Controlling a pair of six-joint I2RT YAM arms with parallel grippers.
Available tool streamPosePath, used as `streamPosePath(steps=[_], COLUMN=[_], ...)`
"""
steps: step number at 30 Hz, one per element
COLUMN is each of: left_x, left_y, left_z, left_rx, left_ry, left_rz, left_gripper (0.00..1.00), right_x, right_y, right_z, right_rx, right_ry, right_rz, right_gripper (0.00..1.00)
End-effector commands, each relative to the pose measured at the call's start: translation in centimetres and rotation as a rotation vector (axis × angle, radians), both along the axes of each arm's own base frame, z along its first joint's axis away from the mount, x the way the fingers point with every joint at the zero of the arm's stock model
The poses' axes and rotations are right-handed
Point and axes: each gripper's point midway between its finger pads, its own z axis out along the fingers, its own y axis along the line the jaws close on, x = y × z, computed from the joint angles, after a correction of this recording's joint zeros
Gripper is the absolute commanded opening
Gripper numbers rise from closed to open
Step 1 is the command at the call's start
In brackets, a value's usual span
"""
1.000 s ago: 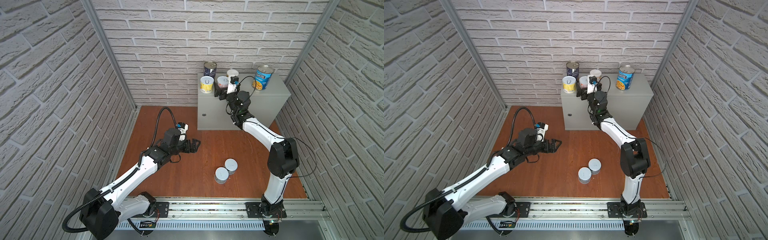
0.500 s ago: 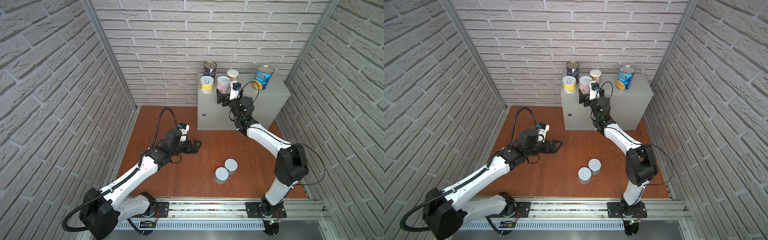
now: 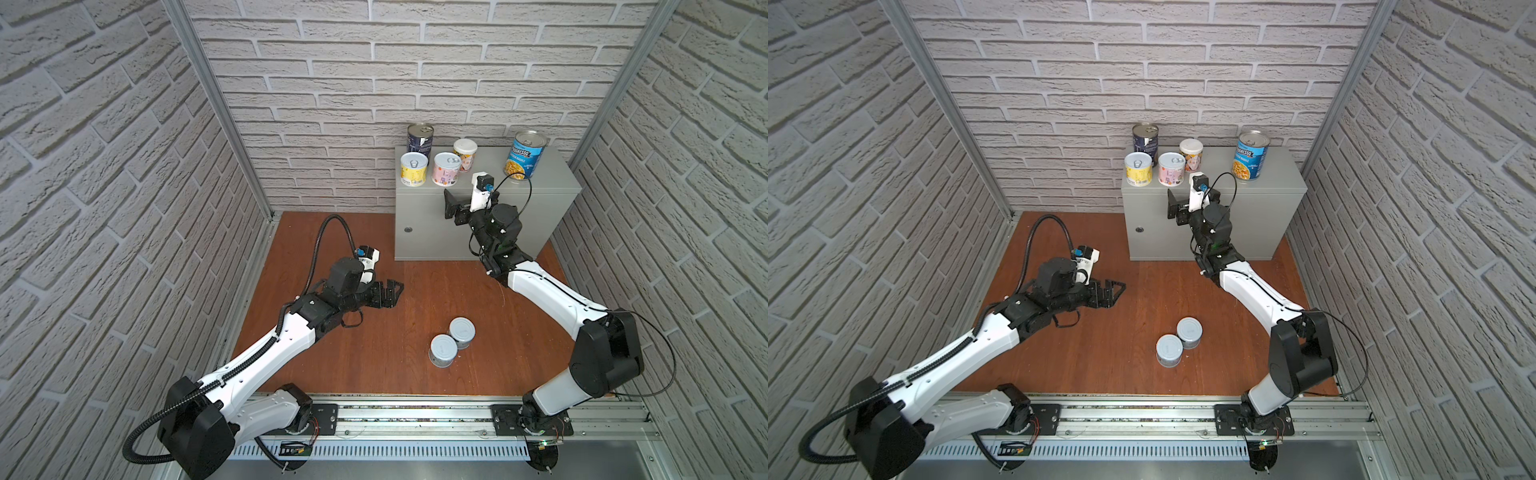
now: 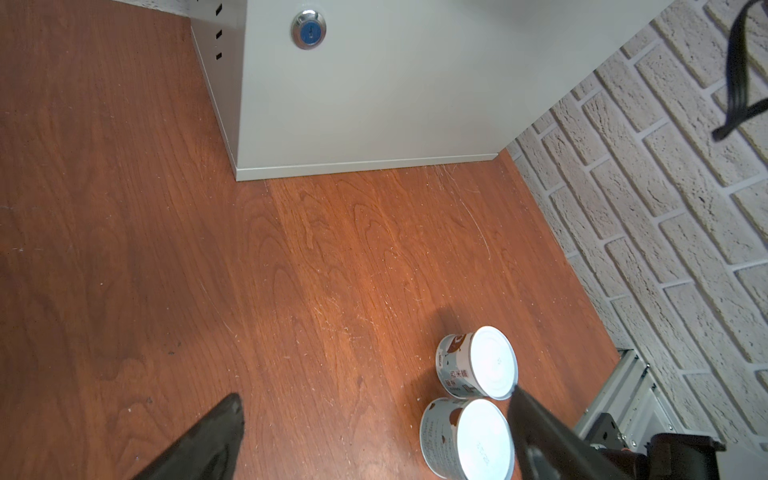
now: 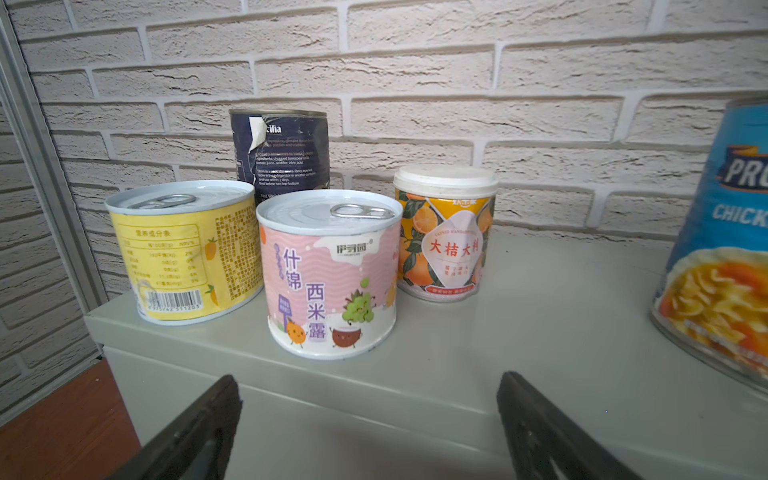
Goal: Place and organize the canned foods onto the counter
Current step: 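Withdraw the right gripper from the cabinet while the left moves toward the white-lidded cans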
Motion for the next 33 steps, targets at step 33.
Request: streamPosePath(steps=[33], left_x=[-6.5], left_y=[-8.8], left_z=[-5.0], left_rx=[0.370], left_ry=[-0.191], left_rz=[-0.359], left_gripper=[0.98], right_x=[-27.2], right_y=[-9.0], right_z=[-16.8], right_rx=[0.227], right_ry=[0.560], right_rz=[-0.073], right_gripper=[1.00])
